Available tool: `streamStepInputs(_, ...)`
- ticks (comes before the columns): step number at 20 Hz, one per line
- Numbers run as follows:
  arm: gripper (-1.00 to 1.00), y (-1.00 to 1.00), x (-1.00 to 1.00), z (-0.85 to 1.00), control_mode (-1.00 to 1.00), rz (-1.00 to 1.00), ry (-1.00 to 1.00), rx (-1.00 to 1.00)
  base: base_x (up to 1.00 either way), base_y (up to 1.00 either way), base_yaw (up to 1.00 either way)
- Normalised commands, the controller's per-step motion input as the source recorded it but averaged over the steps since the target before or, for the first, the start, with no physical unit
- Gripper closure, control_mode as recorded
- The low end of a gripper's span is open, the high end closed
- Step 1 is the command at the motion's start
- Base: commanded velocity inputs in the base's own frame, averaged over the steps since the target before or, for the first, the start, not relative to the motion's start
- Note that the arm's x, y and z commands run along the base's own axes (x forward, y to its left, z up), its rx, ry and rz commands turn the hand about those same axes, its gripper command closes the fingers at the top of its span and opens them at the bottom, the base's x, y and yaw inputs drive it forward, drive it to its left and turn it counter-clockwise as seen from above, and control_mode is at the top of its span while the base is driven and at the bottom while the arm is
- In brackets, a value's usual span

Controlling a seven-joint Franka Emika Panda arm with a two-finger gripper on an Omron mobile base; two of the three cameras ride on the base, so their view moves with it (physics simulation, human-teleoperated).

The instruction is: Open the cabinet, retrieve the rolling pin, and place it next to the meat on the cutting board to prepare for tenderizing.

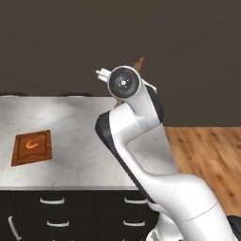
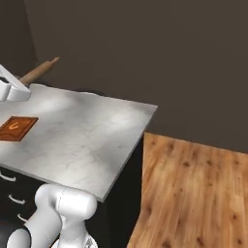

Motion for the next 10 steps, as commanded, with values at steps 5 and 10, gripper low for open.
streamStepInputs(5,1.00,0.00,0.00,0.00,1.00,0.00,0.00,0.00,0.04,1.00,-0.27)
streamStepInputs(10,1.00,0.00,0.00,0.00,1.00,0.00,0.00,0.00,0.13,1.00,-0.21)
